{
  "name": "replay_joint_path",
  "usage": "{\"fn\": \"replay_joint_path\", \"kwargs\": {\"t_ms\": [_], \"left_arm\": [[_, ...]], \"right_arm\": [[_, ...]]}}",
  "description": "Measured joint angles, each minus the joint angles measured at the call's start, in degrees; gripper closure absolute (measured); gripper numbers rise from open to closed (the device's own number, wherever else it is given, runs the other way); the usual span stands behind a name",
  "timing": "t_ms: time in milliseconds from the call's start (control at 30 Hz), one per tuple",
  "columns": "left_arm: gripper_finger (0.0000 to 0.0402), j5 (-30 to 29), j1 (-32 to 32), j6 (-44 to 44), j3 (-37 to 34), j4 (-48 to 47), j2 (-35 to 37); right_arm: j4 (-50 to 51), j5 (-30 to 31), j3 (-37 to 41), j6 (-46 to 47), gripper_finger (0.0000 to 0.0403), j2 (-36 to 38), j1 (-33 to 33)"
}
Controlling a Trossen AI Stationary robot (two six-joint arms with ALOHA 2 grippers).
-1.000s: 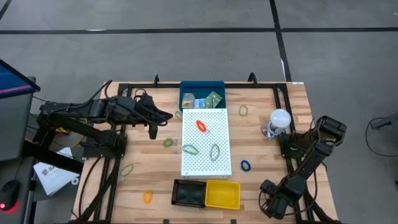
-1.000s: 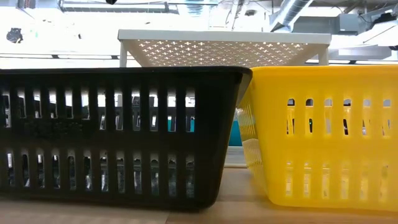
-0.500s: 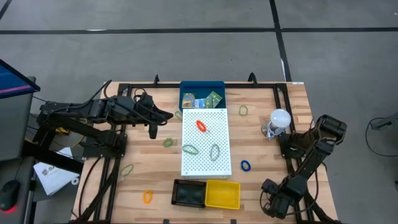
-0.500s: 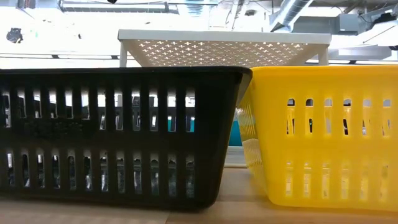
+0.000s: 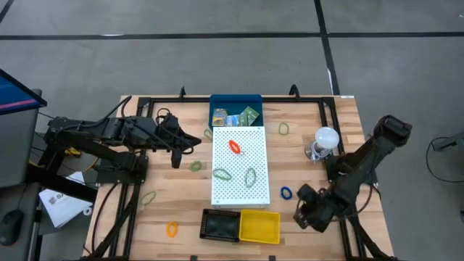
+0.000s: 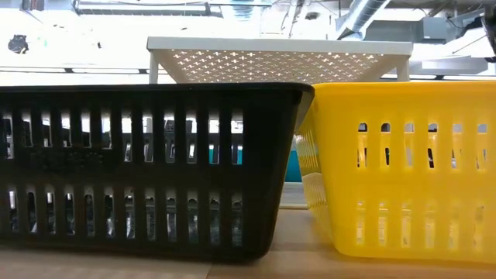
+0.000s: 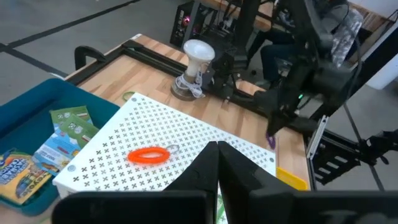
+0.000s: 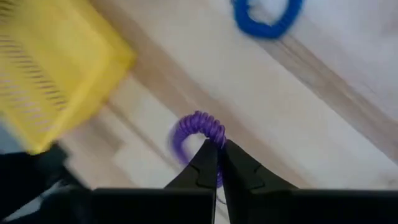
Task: Pick & Place Office Desk Supplies
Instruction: Put the purple spring keychain into the yellow bin
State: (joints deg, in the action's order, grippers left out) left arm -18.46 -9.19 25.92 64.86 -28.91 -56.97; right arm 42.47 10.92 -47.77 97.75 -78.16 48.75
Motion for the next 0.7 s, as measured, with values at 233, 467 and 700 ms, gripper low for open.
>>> {"fn": "replay_joint_path", "kwargs": {"t_ms": [233, 467, 700], "left_arm": [[0.0402, 2.7, 0.0, -0.4, 0.0, -4.7, 0.0], [0.0402, 3.8, -0.2, -0.4, 0.0, -8.8, 0.0], [0.0402, 3.8, -0.7, -0.5, 0.0, -9.3, 0.0]], "right_arm": [[-4.0, 6.2, -0.1, -7.8, 0.0402, 8.1, -7.5], [-14.7, 10.1, -0.1, -13.8, 0.0403, 13.4, -14.3], [-28.0, 3.9, -0.2, -14.7, 0.0403, 8.8, -13.2]]}}
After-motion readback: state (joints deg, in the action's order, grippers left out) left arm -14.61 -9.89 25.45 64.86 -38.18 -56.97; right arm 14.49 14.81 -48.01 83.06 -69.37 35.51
